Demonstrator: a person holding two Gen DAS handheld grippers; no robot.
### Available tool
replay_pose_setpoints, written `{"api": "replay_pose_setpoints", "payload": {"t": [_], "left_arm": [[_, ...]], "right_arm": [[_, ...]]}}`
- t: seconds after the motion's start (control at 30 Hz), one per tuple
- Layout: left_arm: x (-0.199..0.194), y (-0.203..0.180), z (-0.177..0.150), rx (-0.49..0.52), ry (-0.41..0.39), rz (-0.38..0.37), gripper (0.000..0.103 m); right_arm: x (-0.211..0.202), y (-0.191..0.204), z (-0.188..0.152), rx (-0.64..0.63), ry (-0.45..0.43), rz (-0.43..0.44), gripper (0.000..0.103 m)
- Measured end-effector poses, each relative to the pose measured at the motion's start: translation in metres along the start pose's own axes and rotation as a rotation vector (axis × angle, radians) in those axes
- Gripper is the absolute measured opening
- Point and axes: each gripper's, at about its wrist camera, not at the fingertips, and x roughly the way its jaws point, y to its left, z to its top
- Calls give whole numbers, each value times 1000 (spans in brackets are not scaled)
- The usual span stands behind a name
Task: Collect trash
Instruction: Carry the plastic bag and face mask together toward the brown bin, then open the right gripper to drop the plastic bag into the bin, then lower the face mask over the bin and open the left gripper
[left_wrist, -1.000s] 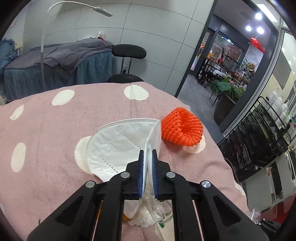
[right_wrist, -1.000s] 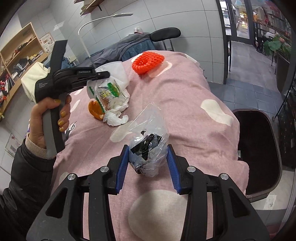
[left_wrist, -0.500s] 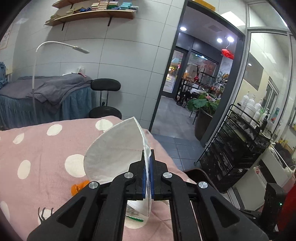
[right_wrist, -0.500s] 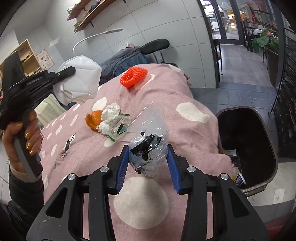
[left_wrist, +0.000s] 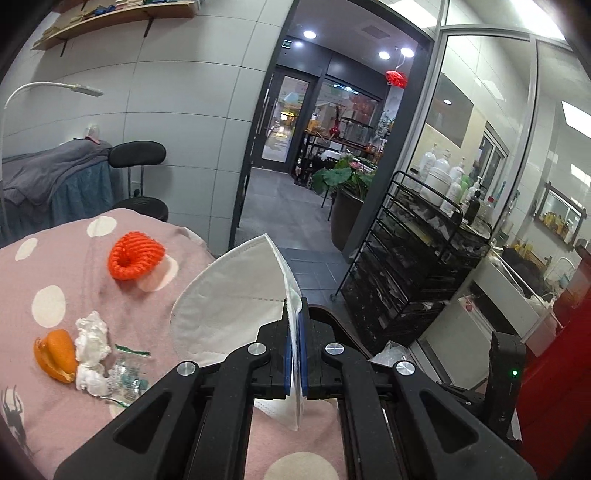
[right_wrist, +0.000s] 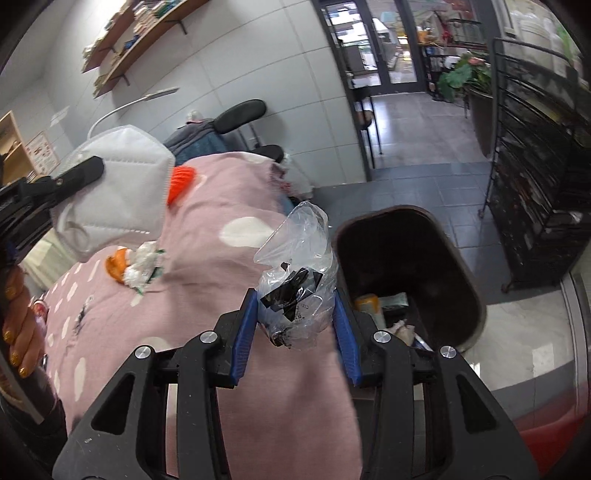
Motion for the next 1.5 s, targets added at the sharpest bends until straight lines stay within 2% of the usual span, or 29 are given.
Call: {"api": "replay_pose_setpoints", "payload": {"t": [0.3, 0.63, 0.7, 0.8, 0.87, 1.13, 1.5], "left_arm": [[36, -45, -12, 45, 68, -69, 3], [59, -62, -22, 50, 131, -106, 3], [61, -67, -24, 59, 137, -108, 3], [65, -73, -27, 75, 148, -115, 3], [69, -77, -30, 80, 157, -119, 3], [85, -86, -39, 84, 203, -139, 3], [123, -111, -53, 142, 296, -145, 3]], "right_arm": [[47, -57, -6, 59, 65, -103, 41], [116, -91, -15, 60, 143, -215, 42], [127, -98, -18, 72, 162, -228, 43], [135, -105, -25, 90, 174, -242, 55], [134, -109, -29, 112, 176, -239, 68], [104, -100, -38, 120, 153, -226, 72], [52, -106, -54, 166, 90, -222, 74]]}}
